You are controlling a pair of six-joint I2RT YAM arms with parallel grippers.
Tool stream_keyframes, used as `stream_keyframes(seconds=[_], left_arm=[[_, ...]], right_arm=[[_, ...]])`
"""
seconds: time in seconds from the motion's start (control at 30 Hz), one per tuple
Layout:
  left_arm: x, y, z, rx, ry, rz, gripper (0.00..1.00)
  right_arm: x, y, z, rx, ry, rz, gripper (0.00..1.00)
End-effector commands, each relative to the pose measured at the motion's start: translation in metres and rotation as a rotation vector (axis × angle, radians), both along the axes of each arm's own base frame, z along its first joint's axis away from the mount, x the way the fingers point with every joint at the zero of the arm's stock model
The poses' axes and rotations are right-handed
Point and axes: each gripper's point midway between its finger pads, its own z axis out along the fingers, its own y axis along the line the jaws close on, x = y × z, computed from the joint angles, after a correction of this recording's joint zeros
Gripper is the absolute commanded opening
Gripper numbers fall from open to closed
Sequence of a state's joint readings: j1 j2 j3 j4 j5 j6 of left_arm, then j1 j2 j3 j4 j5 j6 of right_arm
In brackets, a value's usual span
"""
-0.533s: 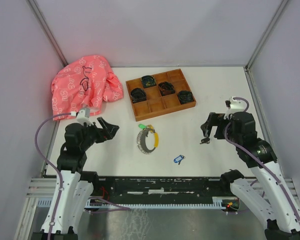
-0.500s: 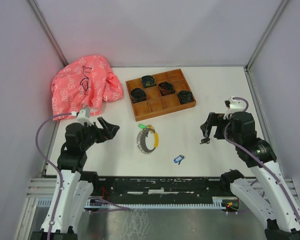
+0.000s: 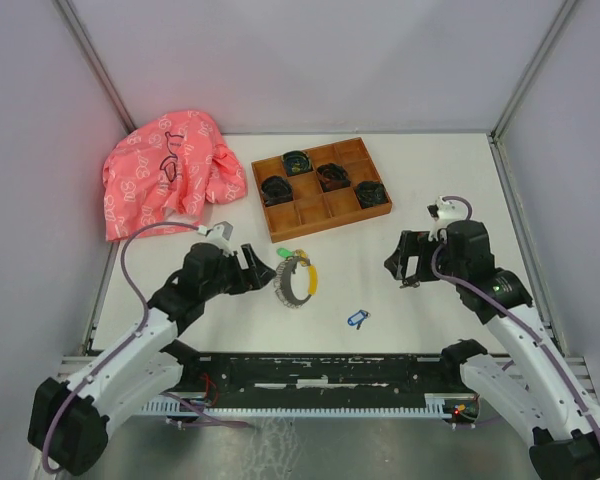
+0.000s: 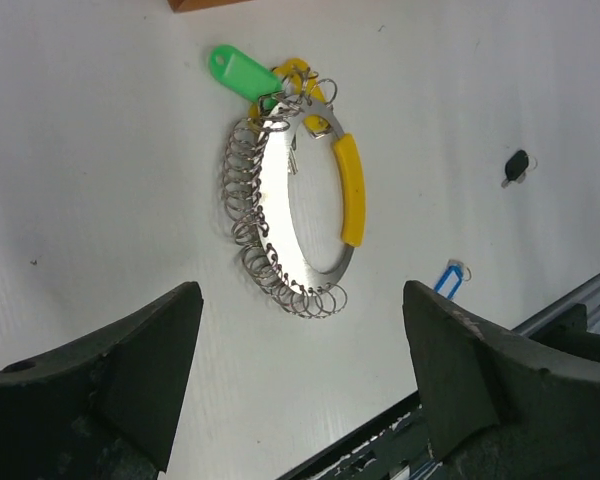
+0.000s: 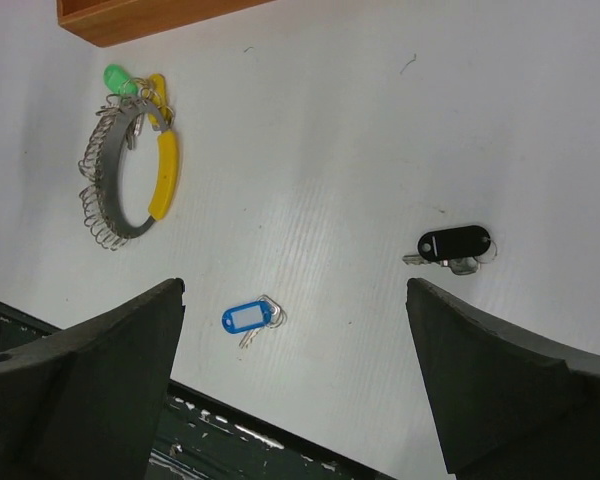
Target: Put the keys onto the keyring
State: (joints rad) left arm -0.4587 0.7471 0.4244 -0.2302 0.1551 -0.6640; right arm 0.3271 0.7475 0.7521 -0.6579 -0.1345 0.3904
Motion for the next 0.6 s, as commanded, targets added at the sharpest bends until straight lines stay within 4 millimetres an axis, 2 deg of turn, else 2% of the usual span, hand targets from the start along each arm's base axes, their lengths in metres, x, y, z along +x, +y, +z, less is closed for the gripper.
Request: stream_keyframes(seconds=[0.0,0.17,0.33,0.47,0.57], left_arm=[[0.027,-0.011,-0.002,-0.030,-0.034,0.063,0.87],[0.040,-0.020,-0.017,-0.011,-0.035,0.040,0.84],[0.044,-0.033,-0.042,-0.014,0.019,-0.008,0.77],[0.042,-0.039,-0.061,-0.018,0.071,-0.031,0.71],[0.036,-0.046,-0.068,-0.040,0.098,-0.056,0.65]], right_arm=[[0.004,0.020,0.009,0.079,-0.044,0.074,1.00],[0.003,0.032,-0.005,0.101,-0.009,0.117,1.00],[0.004,0.045,-0.015,0.096,0.025,0.164,1.00],[0.004,0.056,-0.019,0.097,0.035,0.198,1.00],[0.003,0.063,-0.023,0.091,0.045,0.217,0.99]])
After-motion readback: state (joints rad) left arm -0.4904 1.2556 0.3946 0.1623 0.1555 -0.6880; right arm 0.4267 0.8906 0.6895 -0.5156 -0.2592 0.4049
